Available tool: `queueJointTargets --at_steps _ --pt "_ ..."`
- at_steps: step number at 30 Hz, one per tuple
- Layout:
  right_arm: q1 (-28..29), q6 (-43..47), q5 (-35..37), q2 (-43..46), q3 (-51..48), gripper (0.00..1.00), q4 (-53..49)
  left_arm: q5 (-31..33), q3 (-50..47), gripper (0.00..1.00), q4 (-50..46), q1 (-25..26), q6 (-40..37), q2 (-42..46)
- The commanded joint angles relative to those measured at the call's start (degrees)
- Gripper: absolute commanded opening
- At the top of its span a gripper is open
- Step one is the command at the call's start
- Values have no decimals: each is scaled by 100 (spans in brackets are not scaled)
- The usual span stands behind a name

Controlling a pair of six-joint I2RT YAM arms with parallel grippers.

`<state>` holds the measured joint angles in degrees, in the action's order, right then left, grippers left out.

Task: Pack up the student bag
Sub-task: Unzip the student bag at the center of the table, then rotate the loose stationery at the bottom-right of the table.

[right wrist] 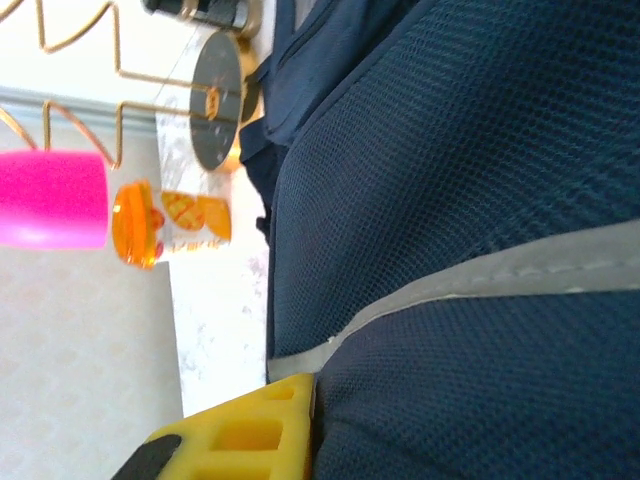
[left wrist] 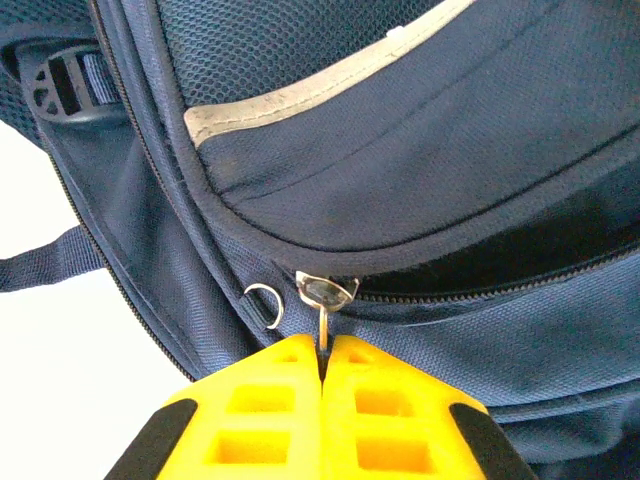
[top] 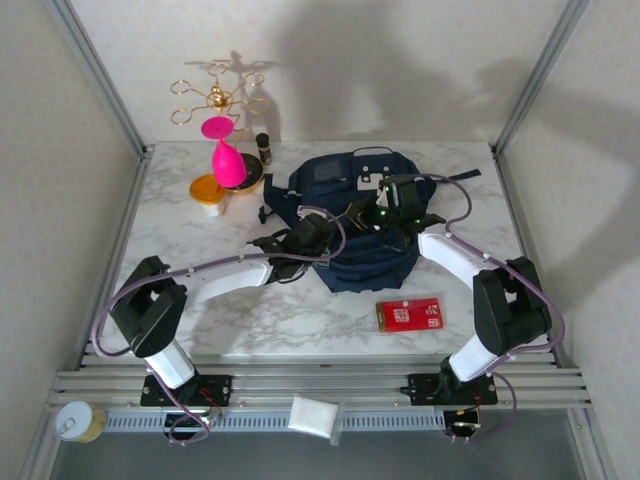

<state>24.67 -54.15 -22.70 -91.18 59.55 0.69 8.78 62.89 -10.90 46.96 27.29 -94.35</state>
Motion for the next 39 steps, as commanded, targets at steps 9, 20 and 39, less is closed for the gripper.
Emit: queueJointTargets --at_steps 9,20,39 --pt "-1026 1464 -1701 331 430 0 -908 -40 -809 0 -142 -800 249 633" --pt "-1163 2046 -1505 12 864 0 -1483 343 -198 0 -305 -1338 52 -42" --pt "-1964 2291 -224 2375 -1026 74 -3796 -1434 -1274 57 154 176 962 1650"
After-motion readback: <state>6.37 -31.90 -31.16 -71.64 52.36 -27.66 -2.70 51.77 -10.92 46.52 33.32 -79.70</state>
